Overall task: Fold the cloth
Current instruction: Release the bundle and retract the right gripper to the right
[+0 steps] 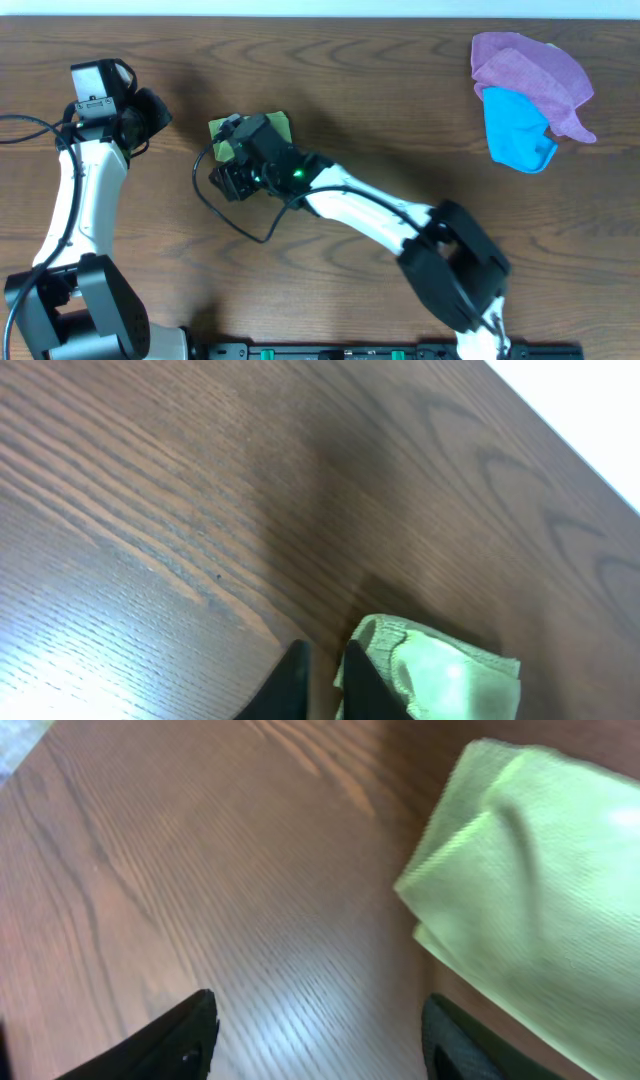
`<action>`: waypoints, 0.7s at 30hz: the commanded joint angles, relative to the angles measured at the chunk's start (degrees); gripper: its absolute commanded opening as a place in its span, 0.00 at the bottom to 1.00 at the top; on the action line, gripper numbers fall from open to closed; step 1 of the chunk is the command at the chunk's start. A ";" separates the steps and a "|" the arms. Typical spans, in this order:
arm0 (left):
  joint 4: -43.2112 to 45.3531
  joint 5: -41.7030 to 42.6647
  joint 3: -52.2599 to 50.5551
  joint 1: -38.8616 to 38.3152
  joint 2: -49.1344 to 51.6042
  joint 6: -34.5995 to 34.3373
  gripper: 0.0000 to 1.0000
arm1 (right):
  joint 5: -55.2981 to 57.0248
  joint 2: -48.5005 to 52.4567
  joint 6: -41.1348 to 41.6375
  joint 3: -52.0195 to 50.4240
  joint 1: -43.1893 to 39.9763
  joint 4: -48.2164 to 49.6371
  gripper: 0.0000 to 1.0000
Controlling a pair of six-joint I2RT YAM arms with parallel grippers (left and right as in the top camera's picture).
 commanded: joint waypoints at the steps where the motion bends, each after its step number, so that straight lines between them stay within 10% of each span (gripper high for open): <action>1: -1.14 0.57 1.44 0.24 -1.88 -1.70 0.23 | 3.30 -4.55 -1.62 1.11 -2.08 -3.50 0.73; 7: -3.72 5.92 1.44 0.24 -2.21 -2.03 0.52 | 6.23 -11.08 -2.23 1.11 -6.38 -12.15 0.99; 11: -5.25 11.19 1.44 0.24 -2.21 -2.08 0.70 | 6.25 -16.22 -2.25 1.11 -9.99 -19.37 0.99; 21: -13.40 15.76 0.94 0.22 -2.21 -7.34 0.78 | 9.62 -29.81 -7.37 -1.84 -16.74 -35.56 0.99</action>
